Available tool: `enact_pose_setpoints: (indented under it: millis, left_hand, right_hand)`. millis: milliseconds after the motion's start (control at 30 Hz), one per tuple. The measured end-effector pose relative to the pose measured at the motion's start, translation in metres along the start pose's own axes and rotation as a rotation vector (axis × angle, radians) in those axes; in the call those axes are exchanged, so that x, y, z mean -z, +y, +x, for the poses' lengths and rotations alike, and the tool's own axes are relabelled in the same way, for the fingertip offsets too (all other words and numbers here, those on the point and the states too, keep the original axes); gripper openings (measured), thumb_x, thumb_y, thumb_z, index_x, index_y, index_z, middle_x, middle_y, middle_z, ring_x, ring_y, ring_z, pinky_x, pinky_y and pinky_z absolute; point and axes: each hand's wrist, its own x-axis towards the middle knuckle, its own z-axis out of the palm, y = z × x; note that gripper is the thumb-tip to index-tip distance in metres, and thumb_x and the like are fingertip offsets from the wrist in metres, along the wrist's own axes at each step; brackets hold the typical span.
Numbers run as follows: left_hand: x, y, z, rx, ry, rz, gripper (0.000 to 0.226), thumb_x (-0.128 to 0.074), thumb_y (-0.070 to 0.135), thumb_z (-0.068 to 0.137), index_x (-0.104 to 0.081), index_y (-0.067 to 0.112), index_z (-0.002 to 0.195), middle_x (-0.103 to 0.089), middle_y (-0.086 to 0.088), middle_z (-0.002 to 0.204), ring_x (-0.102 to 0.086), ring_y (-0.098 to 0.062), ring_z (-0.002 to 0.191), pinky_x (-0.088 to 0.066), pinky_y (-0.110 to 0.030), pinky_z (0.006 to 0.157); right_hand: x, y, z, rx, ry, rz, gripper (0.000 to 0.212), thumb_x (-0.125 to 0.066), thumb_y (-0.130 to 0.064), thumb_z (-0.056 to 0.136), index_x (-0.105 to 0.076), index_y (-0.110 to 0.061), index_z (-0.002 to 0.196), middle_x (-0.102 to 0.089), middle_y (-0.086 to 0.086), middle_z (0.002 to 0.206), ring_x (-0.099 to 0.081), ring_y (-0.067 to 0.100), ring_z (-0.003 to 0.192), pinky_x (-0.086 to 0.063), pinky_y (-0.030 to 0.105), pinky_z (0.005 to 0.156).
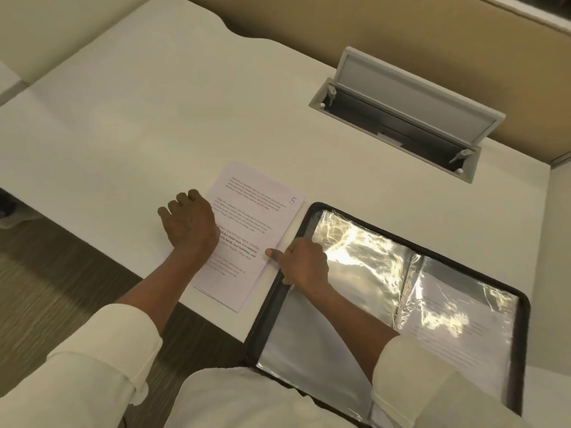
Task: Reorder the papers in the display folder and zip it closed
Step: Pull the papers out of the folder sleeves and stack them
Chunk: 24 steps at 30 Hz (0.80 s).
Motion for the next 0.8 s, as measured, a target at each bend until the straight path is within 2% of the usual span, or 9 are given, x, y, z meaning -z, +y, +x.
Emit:
enact_pose_setpoints:
  millis: [67,133,200,367,500,667,800]
  left_hand:
    - [0.004,0.01,-0.01,-0.036,0.0,0.041,0.058,-0.076,0.042,0.088,-0.05,0.007,0.125,-0.057,-0.012,0.123,-0.058,-0.03,0.116,-0.041,-0.044,0.102]
    - [0.004,0.026,-0.027,-0.104,-0.01,0.029,0.062,-0.074,0.043,0.09,-0.046,0.006,0.131,-0.052,-0.015,0.134,-0.052,-0.033,0.125,-0.04,-0.046,0.108]
    - [0.004,0.049,-0.05,-0.197,-0.016,-0.034,0.062,-0.067,0.043,0.096,-0.045,0.005,0.14,-0.047,-0.018,0.146,-0.047,-0.035,0.134,-0.036,-0.049,0.114]
    - [0.0,0.117,-0.125,-0.533,0.013,-0.277,0.052,-0.063,0.046,0.1,-0.055,0.01,0.138,-0.054,-0.013,0.14,-0.05,-0.031,0.127,-0.044,-0.044,0.106]
    - [-0.01,0.164,-0.179,-0.835,-0.043,-0.337,0.062,-0.063,0.053,0.1,-0.054,0.01,0.143,-0.045,-0.015,0.155,-0.041,-0.033,0.143,-0.039,-0.044,0.116]
    - [-0.024,0.204,-0.227,-1.03,-0.078,-0.322,0.067,-0.07,0.052,0.097,-0.055,0.006,0.143,-0.037,-0.02,0.165,-0.029,-0.037,0.156,-0.036,-0.049,0.122]
    - [-0.026,0.222,-0.246,-1.024,-0.145,-0.296,0.081,-0.061,0.059,0.099,-0.038,0.007,0.156,-0.009,-0.02,0.175,-0.004,-0.035,0.163,-0.017,-0.05,0.131]
  right_hand:
    - [0.005,0.015,-0.011,0.072,0.039,0.125,0.043,-0.076,-0.059,0.087,-0.06,-0.021,0.077,-0.071,-0.004,0.068,-0.071,0.012,0.058,-0.063,0.038,0.068]
    - [0.014,0.031,-0.023,0.169,0.084,0.241,0.034,-0.075,-0.053,0.091,-0.062,-0.024,0.081,-0.071,-0.008,0.071,-0.069,0.007,0.062,-0.061,0.029,0.066]
    - [0.022,0.051,-0.035,0.232,0.185,0.25,0.026,-0.075,-0.047,0.093,-0.062,-0.026,0.083,-0.069,-0.012,0.074,-0.067,0.004,0.069,-0.056,0.022,0.065]
    - [0.045,0.117,-0.059,0.276,0.464,0.219,0.013,-0.074,-0.031,0.095,-0.063,-0.031,0.09,-0.063,-0.016,0.091,-0.063,0.005,0.085,-0.056,0.036,0.073]
    - [0.068,0.175,-0.082,0.251,0.656,0.149,0.01,-0.074,-0.022,0.097,-0.065,-0.024,0.102,-0.059,-0.011,0.106,-0.061,0.009,0.095,-0.055,0.036,0.075]
    - [0.094,0.249,-0.101,0.15,0.738,-0.019,0.028,-0.074,-0.025,0.097,-0.068,-0.017,0.123,-0.06,0.0,0.129,-0.055,0.019,0.122,-0.054,0.037,0.094]
    - [0.114,0.299,-0.115,0.036,0.74,-0.066,0.041,-0.077,-0.029,0.094,-0.067,-0.013,0.131,-0.058,0.006,0.142,-0.051,0.023,0.133,-0.052,0.048,0.105]
